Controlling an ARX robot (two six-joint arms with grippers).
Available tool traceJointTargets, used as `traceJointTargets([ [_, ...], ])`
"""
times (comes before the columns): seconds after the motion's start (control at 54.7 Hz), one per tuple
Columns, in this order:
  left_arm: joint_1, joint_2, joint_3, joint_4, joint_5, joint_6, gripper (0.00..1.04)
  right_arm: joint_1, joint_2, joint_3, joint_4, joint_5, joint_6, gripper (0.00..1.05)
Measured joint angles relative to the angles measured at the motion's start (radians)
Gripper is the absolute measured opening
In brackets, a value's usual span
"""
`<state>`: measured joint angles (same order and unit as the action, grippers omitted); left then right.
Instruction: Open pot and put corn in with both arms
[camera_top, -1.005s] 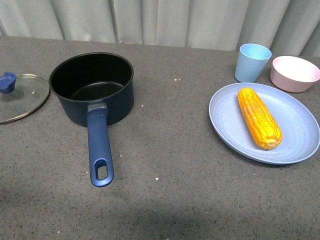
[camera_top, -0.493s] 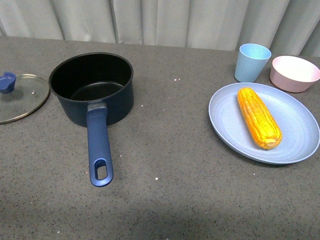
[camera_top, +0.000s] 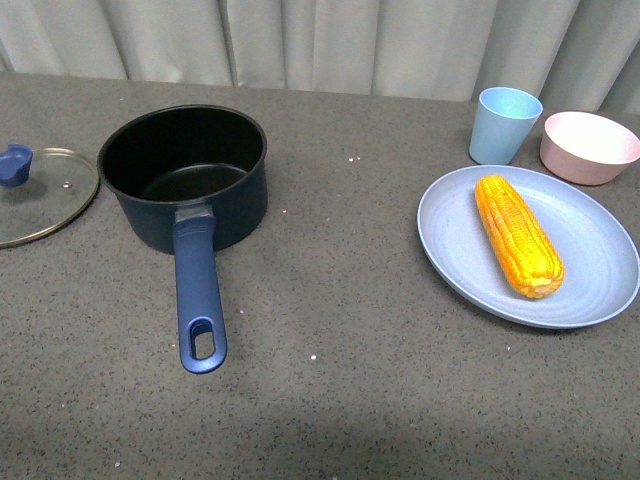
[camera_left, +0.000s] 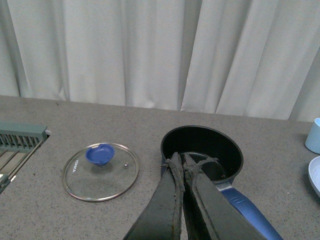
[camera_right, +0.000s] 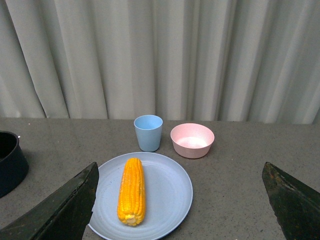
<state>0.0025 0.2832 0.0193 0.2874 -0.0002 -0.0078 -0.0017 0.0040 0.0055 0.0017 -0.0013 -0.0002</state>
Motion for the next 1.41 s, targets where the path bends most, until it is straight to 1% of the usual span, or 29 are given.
traceJointTargets([
  [0.384,0.0,-0.113,0.0,-0.114,0.0,0.0,0.04,0.0,0.0,0.0,0.0,0.0,0.0,0.96],
  [0.402,0.0,-0.126,0.0,-0.127,0.0,0.0,0.04,0.0,0.0,0.0,0.0,0.0,0.0,0.96],
  [0.457,0.0,-0.209,0.0,-0.242,0.002,0.0,0.04,0.0,0.0,0.0,0.0,0.0,0.0,0.96],
  [0.493,0.0,-0.242,0.0,-0.272,0.0,0.0,0.04,0.0,0.0,0.0,0.0,0.0,0.0,0.96],
  [0.658,0.0,-0.277,0.0,-0.285,0.0,0.0,0.04,0.0,0.0,0.0,0.0,0.0,0.0,0.96],
  [0.694,0.0,-0.277,0.0,-0.285,0.0,0.0,0.09,0.0,0.0,0.0,0.0,0.0,0.0,0.96],
  [0.731,0.0,-0.277,0.0,-0.285,0.0,0.0,0.16,0.0,0.0,0.0,0.0,0.0,0.0,0.96],
  [0.804,0.0,-0.278,0.0,-0.285,0.0,0.0,0.27,0.0,0.0,0.0,0.0,0.0,0.0,0.96],
  [0.841,0.0,-0.278,0.0,-0.285,0.0,0.0,0.34,0.0,0.0,0.0,0.0,0.0,0.0,0.96],
  [0.859,0.0,-0.278,0.0,-0.285,0.0,0.0,0.36,0.0,0.0,0.0,0.0,0.0,0.0,0.96],
  [0.932,0.0,-0.278,0.0,-0.285,0.0,0.0,0.54,0.0,0.0,0.0,0.0,0.0,0.0,0.96],
  [1.005,0.0,-0.278,0.0,-0.285,0.0,0.0,0.68,0.0,0.0,0.0,0.0,0.0,0.0,0.96],
  [1.023,0.0,-0.278,0.0,-0.285,0.0,0.0,0.7,0.0,0.0,0.0,0.0,0.0,0.0,0.96],
  [1.115,0.0,-0.278,0.0,-0.285,0.0,0.0,0.86,0.0,0.0,0.0,0.0,0.0,0.0,0.96],
  [1.133,0.0,-0.278,0.0,-0.285,0.0,0.0,0.88,0.0,0.0,0.0,0.0,0.0,0.0,0.96],
  [1.188,0.0,-0.278,0.0,-0.285,0.0,0.0,0.98,0.0,0.0,0.0,0.0,0.0,0.0,0.96],
  [1.206,0.0,-0.278,0.0,-0.285,0.0,0.001,1.0,0.0,0.0,0.0,0.0,0.0,0.0,0.96],
  [1.279,0.0,-0.278,0.0,-0.285,0.0,0.003,0.98,0.0,0.0,0.0,0.0,0.0,0.0,0.96],
  [1.407,0.0,-0.278,0.0,-0.285,0.0,0.003,0.98,0.0,0.0,0.0,0.0,0.0,0.0,0.96],
])
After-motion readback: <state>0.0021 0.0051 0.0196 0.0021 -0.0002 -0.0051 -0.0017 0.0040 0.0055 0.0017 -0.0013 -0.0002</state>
